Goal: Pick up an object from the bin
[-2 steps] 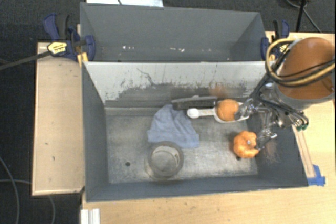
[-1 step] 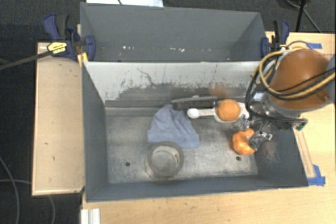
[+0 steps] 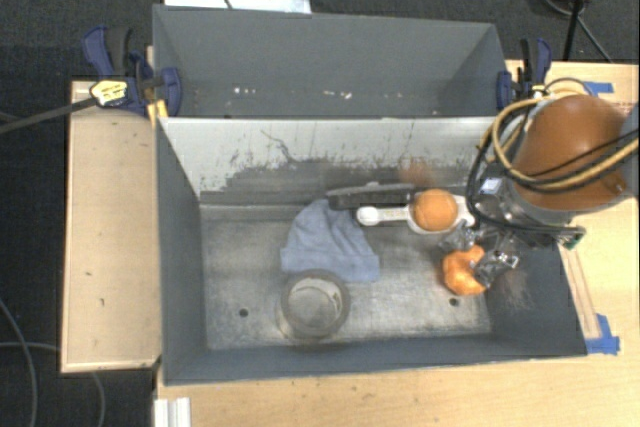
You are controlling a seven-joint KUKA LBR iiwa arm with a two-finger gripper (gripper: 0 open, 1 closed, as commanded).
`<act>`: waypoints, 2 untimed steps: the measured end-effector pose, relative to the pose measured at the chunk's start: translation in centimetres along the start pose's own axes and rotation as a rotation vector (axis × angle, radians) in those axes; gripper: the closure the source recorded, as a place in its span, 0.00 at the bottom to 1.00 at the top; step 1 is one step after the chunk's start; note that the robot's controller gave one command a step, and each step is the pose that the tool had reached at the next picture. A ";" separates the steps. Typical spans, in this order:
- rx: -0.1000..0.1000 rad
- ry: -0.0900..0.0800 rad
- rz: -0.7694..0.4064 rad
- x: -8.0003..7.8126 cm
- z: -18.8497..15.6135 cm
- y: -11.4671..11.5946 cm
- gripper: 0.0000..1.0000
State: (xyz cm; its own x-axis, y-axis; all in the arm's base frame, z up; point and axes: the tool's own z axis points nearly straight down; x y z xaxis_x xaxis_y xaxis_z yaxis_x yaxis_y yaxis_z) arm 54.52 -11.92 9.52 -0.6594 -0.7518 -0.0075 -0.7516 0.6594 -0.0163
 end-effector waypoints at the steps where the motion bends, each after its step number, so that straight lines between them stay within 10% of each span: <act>1: 0.000 -0.003 0.002 0.0 -0.3 0.0 1.00; 2: 0.000 -0.003 0.002 0.0 -0.3 0.0 1.00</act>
Offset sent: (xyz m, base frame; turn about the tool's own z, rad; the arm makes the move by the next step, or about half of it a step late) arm 0.0000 0.0000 0.0000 0.0000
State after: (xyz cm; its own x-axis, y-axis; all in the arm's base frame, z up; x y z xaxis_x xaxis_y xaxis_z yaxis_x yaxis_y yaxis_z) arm 54.54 -11.96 9.85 -0.6607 -0.7506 -0.0109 -0.7504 0.6608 -0.0165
